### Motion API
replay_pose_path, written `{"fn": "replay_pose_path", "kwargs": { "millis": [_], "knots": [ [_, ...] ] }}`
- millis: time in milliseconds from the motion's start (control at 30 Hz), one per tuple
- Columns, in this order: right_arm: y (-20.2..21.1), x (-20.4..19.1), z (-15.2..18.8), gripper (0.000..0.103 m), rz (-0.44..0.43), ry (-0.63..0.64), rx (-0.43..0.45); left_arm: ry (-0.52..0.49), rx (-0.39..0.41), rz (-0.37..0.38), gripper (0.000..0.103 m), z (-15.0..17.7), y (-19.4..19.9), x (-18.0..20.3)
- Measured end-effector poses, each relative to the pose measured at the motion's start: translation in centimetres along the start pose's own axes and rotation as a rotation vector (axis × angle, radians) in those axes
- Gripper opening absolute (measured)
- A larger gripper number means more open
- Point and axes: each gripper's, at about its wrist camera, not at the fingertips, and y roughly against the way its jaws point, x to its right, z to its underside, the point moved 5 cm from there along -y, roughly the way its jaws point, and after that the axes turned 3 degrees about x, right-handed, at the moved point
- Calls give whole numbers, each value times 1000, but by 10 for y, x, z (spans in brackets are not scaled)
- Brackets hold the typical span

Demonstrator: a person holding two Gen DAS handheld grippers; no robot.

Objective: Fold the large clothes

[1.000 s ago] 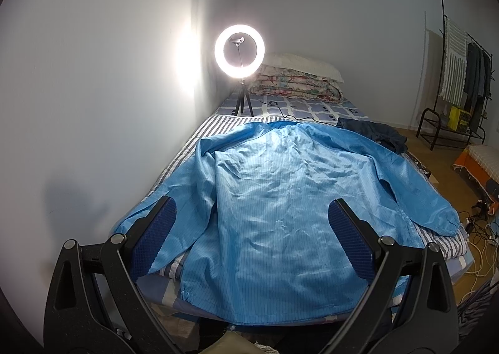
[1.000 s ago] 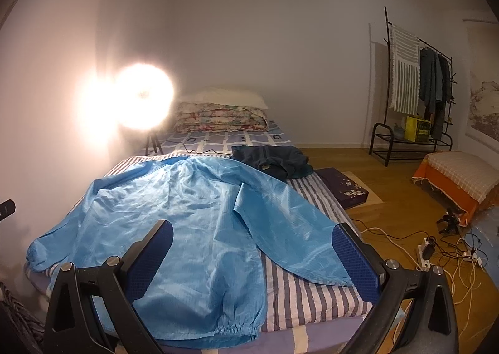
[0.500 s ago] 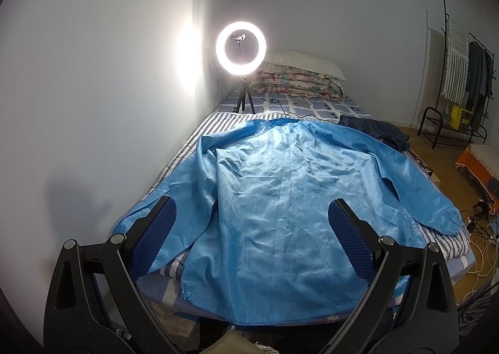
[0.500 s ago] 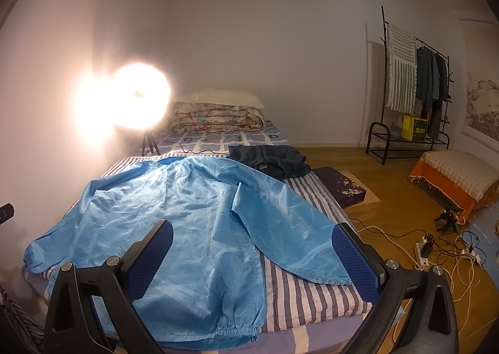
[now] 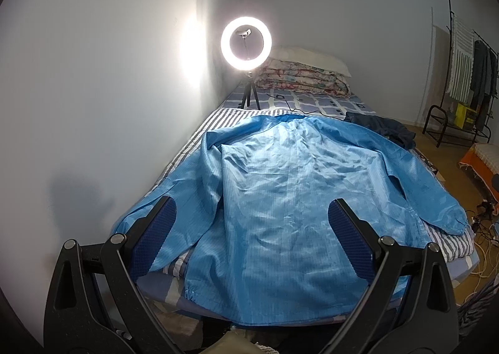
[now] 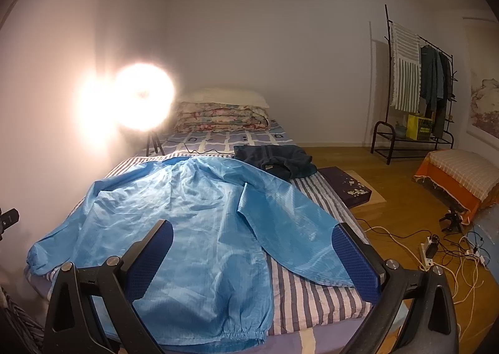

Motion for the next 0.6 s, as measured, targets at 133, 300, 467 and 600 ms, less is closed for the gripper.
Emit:
{"fn": "replay_pose_path", "kwargs": {
  "millis": [133,300,467,600],
  "knots": [
    [-4,-4,0,103,-14,2,-4,0,-6,-16,100,-1,-4,-1],
    [-11,-13,-3,103,-34,10,-7,-11,-13,-40,100,0,-14,-7],
    [-22,-25,-11,103,-54,29,-4,-21,-11,-69,100,-6,-28,-16],
    [-36,-39,-20,103,-81,41,-4,-33,-16,-105,100,-10,-44,-27]
  ]
}}
